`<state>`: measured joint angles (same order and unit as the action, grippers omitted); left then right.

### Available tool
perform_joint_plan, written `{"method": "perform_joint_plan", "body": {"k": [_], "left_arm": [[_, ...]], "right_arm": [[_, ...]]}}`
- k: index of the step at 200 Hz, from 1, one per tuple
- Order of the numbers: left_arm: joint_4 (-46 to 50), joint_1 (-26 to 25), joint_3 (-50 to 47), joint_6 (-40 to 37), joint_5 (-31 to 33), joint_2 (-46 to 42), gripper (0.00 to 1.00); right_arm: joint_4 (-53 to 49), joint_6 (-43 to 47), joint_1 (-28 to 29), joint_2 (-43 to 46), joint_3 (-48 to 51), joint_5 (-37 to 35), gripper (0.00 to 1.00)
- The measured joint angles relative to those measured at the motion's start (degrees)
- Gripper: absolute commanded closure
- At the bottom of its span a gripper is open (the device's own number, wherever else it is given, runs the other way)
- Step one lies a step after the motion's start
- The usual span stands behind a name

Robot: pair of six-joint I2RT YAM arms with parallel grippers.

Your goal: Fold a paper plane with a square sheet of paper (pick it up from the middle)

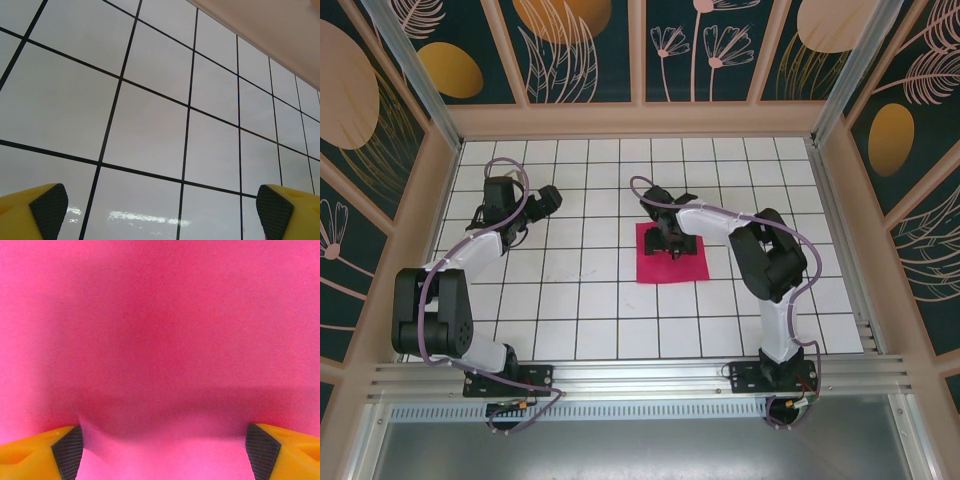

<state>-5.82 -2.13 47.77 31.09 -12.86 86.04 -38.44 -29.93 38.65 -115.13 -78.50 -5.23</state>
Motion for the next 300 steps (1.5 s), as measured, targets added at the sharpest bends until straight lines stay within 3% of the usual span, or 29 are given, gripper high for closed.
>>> {"method": "perform_joint_plan", "body": {"k": [58,119,185,210,240,282,300], "left_arm": [[0.1,0.0,0.0,0.0,0.0,0.0,0.01],[0.1,0.0,0.0,0.0,-0.1,0.0,0.01],[0.1,0.0,0.0,0.3,-0.2,0.0,0.01],[0.1,0.0,0.0,0.5,-0.5,0.0,0.01],[0.0,0.0,0.0,0.9,-1.4,0.0,0.01],[-1.2,0.0,-1.3,2.7,-3.7,0.0,0.01],[-2.6,0.0,-2.6,4.0,-5.4,0.0,0.02]], "right_arm": [[0.9,0.0,-0.1,0.6,0.7,-0.3,0.25],[1.0,-0.9,-0.2,1.6,0.7,-0.5,0.01],[0.7,-1.1,1.2,3.7,4.6,0.2,0.02],[0.9,-1.1,1.3,3.7,4.8,0.3,0.08],[1.0,-1.9,1.1,3.7,5.0,0.2,0.27],[2.0,-2.5,0.6,4.3,5.6,0.4,0.43],[4.2,-2.7,0.3,5.0,6.3,1.6,0.56]]}}
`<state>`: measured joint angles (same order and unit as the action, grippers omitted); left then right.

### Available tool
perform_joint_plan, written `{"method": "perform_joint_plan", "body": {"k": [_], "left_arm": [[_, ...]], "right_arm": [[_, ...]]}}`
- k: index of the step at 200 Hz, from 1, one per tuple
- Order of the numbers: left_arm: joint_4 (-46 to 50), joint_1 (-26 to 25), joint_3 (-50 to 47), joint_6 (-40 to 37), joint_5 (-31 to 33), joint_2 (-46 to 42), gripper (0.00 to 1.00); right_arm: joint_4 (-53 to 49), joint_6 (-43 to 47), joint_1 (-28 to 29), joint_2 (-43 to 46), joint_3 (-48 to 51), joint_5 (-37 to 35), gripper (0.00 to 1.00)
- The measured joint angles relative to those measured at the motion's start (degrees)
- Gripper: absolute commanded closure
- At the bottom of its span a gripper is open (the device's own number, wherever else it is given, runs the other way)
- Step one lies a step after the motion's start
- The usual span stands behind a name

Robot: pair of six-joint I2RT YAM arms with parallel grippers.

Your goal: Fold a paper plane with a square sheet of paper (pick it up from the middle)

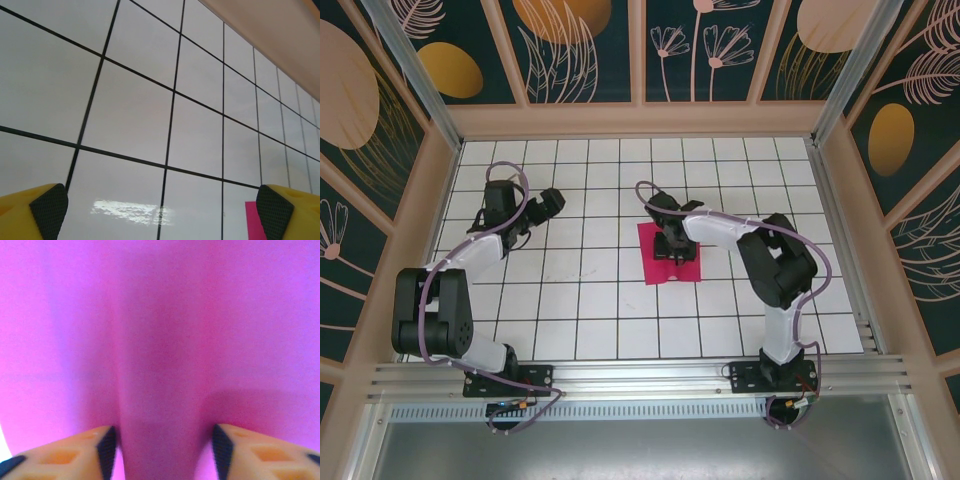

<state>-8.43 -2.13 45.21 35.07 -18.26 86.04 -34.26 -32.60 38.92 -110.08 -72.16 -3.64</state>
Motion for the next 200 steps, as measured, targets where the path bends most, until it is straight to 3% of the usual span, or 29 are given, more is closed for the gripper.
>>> {"method": "perform_joint_plan", "body": {"k": [39,71,110,200], "left_arm": [[-7.4,0.0,-4.6,5.6,-5.7,0.2,0.14],[-13.1,-1.4,-7.5,9.3,-9.2,1.1,0.22],[-18.1,-5.7,-8.4,12.0,-10.7,1.1,0.24],[-26.5,-11.5,-8.4,15.6,-11.8,6.9,0.36]], "right_arm": [[10.2,-1.2,-1.2,2.7,1.6,9.3,0.79],[23.4,-2.6,-2.5,4.5,4.5,21.1,0.81],[36.6,-5.3,-3.6,5.9,10.0,33.0,0.81],[33.2,-3.6,-6.3,3.9,11.1,28.6,0.68]]}}
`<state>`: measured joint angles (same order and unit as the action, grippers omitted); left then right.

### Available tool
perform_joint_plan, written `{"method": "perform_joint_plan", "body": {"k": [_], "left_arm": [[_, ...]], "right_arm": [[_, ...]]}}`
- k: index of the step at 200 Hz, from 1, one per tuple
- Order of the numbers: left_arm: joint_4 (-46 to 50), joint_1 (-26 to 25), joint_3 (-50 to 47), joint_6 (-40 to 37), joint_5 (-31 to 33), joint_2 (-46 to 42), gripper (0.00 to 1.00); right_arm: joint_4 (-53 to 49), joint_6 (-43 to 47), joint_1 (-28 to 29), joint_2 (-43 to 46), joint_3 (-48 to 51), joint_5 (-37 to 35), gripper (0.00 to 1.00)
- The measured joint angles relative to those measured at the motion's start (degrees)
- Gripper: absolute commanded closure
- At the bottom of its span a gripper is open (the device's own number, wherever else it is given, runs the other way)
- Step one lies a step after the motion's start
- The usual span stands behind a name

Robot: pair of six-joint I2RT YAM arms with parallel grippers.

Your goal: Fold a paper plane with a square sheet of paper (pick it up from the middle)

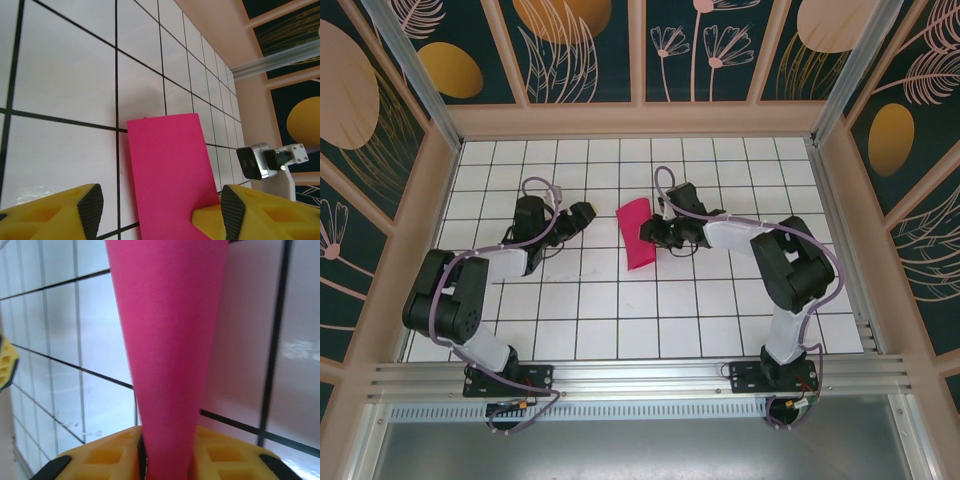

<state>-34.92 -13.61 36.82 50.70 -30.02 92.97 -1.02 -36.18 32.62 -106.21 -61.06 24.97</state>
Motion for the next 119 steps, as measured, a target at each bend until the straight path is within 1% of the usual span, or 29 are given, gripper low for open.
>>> {"method": "perform_joint_plan", "body": {"k": [7,43,51,67,89,119], "left_arm": [[-0.2,-0.5,0.0,0.1,0.0,0.6,0.37],[-1.3,-2.7,0.7,0.6,-0.8,3.7,0.38],[-1.3,-3.2,1.1,0.7,-1.0,4.3,0.38],[-1.7,-4.0,2.1,0.7,-1.1,5.5,0.38],[-1.8,-4.9,3.2,0.7,-1.1,6.9,0.39],[-2.3,-6.2,4.5,0.7,-2.3,8.7,0.39]], "right_arm": [[-0.7,0.2,0.0,-0.3,0.0,-0.7,0.66],[-4.9,1.5,0.0,-0.9,-1.1,-5.5,0.46],[-5.6,1.7,0.0,-0.9,-1.5,-6.3,0.44],[-6.9,1.7,0.0,-0.9,-2.1,-8.3,0.42],[-8.3,1.8,0.0,-0.9,-2.5,-10.6,0.43],[-9.7,2.3,0.0,-0.9,-2.6,-11.8,0.43]]}}
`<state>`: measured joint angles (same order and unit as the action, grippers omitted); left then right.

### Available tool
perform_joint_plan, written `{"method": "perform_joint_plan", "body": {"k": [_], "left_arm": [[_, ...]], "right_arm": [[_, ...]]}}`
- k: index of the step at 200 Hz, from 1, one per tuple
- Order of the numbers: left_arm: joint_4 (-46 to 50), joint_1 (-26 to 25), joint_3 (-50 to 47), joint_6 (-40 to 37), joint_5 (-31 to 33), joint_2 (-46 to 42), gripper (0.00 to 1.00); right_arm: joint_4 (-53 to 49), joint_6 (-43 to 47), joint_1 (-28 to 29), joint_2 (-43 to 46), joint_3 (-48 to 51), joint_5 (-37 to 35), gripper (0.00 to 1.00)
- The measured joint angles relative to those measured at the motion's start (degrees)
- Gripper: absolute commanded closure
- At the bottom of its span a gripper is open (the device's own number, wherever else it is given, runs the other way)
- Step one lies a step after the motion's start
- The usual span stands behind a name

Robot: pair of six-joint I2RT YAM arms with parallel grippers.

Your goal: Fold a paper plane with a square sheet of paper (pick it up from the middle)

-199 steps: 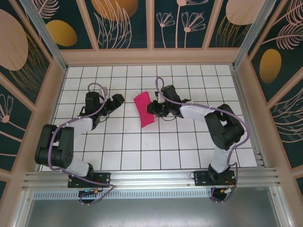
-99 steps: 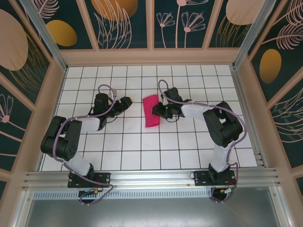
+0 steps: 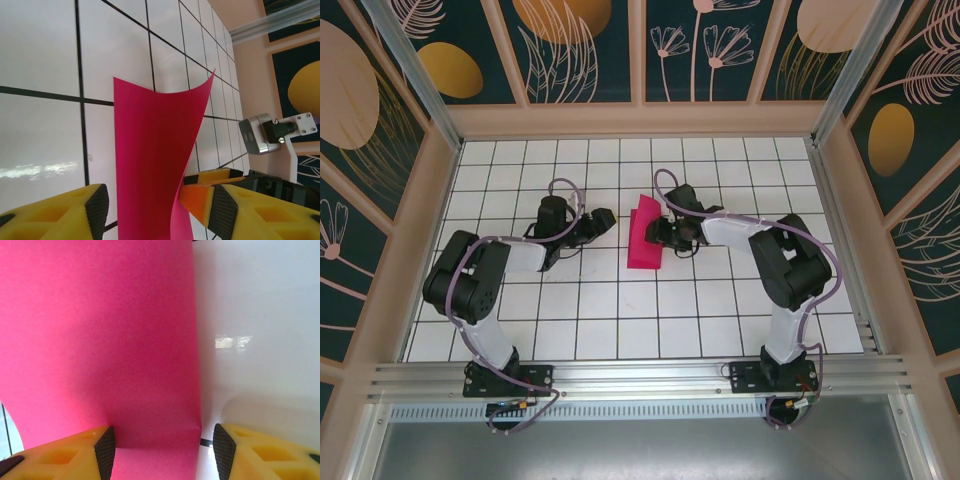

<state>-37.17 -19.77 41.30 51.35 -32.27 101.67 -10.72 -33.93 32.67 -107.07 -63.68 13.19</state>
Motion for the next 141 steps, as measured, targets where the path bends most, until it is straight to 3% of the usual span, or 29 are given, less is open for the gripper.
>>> {"method": "perform_joint_plan", "body": {"k": [65,141], "left_arm": [[-1.0,-2.4,0.6,-0.5,-4.8,1.4,0.4],[-2.5,-3.8,2.5,-2.0,-8.2,6.2,0.6]], "right_arm": [[-0.3,0.6,0.0,-0.2,-0.4,-0.1,0.43],[-0.2,0.5,0.0,-0.2,-0.4,1.7,0.44]]}}
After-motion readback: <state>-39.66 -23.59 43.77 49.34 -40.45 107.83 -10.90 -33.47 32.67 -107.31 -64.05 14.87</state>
